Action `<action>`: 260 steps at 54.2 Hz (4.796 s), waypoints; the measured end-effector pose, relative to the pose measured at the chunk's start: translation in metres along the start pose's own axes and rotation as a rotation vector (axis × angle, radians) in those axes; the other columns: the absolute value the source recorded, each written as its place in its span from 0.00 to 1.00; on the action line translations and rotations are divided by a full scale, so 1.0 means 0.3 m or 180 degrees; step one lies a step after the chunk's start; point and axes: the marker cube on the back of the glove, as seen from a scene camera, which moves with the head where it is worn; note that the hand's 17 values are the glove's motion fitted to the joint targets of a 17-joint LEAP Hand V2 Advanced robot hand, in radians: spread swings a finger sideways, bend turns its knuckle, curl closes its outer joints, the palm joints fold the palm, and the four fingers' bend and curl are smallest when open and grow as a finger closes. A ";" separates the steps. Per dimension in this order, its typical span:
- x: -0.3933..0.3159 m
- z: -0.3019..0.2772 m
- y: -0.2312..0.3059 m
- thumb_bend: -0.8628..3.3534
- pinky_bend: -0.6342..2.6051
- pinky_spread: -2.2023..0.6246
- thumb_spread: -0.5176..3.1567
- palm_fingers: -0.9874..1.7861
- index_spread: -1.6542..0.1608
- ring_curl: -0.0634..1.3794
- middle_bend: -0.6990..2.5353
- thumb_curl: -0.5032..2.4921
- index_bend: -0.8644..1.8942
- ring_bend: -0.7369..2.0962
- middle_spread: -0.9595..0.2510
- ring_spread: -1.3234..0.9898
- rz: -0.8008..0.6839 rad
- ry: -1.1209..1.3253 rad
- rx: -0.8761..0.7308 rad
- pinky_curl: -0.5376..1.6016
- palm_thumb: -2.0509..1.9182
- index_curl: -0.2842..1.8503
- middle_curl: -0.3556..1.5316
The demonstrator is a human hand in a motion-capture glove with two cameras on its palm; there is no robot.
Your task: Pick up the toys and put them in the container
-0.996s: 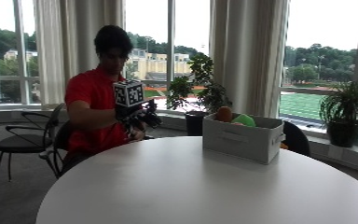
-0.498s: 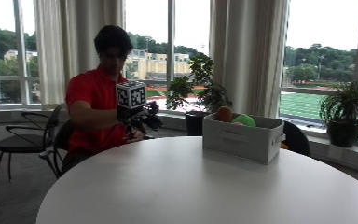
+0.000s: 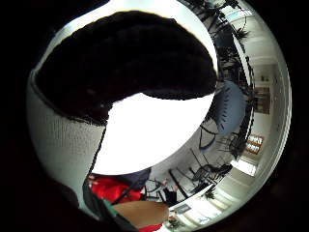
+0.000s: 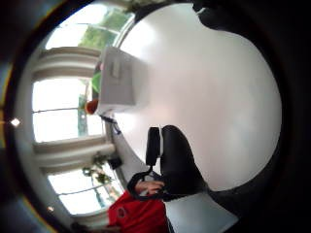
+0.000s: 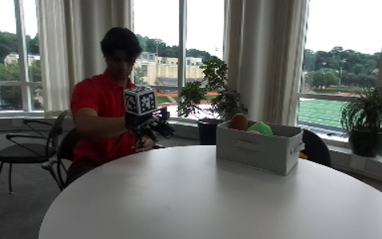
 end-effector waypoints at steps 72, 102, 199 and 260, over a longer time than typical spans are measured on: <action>-0.011 -0.013 0.003 0.20 0.50 0.82 0.48 0.35 0.72 0.27 0.27 0.29 0.38 0.33 0.75 0.58 -0.0015 -0.0016 0.0071 0.40 0.52 0.33 0.37; -0.010 -0.016 0.004 0.20 0.50 0.82 0.48 0.35 0.72 0.26 0.27 0.29 0.38 0.33 0.75 0.59 -0.0021 -0.0036 0.0042 0.40 0.52 0.33 0.37; -0.016 -0.019 0.004 0.20 0.50 0.82 0.48 0.35 0.72 0.26 0.27 0.29 0.38 0.33 0.75 0.59 -0.0034 -0.0061 0.0046 0.40 0.52 0.33 0.36; -0.037 -0.014 0.008 0.20 0.50 0.82 0.49 0.35 0.72 0.26 0.27 0.28 0.38 0.33 0.75 0.59 -0.0123 -0.0098 0.0036 0.40 0.52 0.33 0.37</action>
